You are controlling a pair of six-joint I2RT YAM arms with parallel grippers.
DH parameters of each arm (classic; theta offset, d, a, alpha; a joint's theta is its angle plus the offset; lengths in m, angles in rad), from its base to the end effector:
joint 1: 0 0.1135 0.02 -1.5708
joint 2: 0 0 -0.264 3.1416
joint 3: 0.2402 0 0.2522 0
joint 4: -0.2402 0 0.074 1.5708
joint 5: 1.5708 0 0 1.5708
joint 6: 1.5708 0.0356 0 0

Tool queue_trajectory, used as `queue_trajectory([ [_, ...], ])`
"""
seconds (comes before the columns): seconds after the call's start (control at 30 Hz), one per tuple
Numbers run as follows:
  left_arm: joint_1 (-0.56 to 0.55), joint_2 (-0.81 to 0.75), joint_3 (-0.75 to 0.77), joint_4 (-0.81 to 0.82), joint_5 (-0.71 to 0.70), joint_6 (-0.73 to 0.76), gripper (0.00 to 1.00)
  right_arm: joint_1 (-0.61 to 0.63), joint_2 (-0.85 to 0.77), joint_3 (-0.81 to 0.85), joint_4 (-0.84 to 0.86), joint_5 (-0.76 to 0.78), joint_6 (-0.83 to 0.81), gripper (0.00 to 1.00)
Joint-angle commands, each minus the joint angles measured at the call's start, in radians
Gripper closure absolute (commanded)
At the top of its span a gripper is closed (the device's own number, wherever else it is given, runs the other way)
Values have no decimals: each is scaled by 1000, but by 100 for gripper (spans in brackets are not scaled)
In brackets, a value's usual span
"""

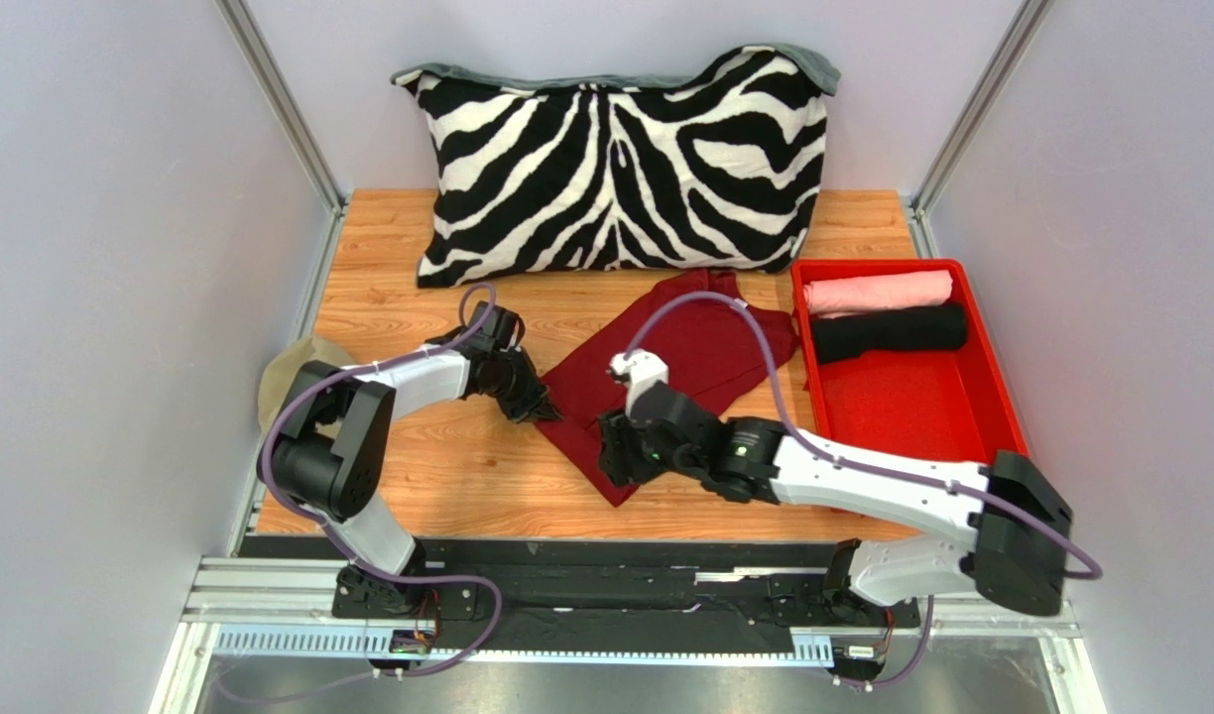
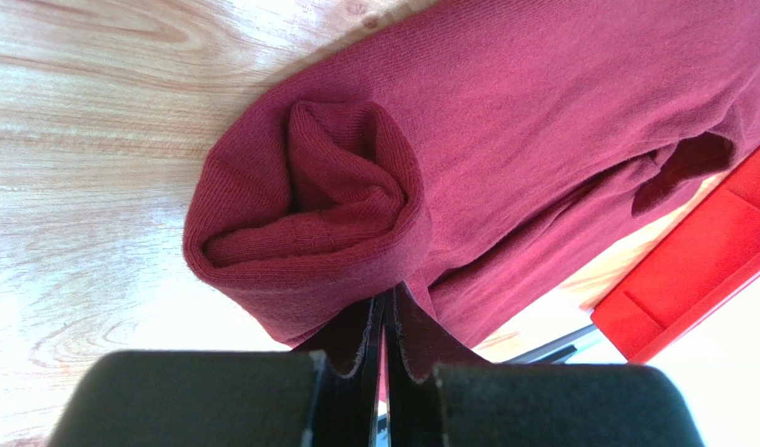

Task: Roll the t-shirts
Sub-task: Roll the T-shirt to the center of the board.

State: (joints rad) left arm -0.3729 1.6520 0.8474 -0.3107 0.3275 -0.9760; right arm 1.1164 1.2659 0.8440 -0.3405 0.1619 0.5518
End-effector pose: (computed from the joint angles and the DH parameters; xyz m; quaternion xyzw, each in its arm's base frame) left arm 0.2770 -0.1206 0.1450 -0.2503 0.9287 -0.2632 0.0748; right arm 0.1227 0.2380 0.2444 -0.2247 0.8890 0.2404 0.3184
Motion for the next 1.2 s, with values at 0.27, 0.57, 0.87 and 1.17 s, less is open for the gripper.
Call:
queue_trajectory([
  [0.27,-4,46,41,-71,-38,20,93,151,453,309,-83,274,-432,40],
  [0.57,-4,46,44,-79,-39,28,93,210,546,354,-97,356,-483,37],
  [0.87,-4,51,51,-90,-41,39,93,214,648,348,-127,430,-484,34],
  [1.17,-4,49,67,-110,-48,49,93,212,659,311,-170,479,-429,34],
])
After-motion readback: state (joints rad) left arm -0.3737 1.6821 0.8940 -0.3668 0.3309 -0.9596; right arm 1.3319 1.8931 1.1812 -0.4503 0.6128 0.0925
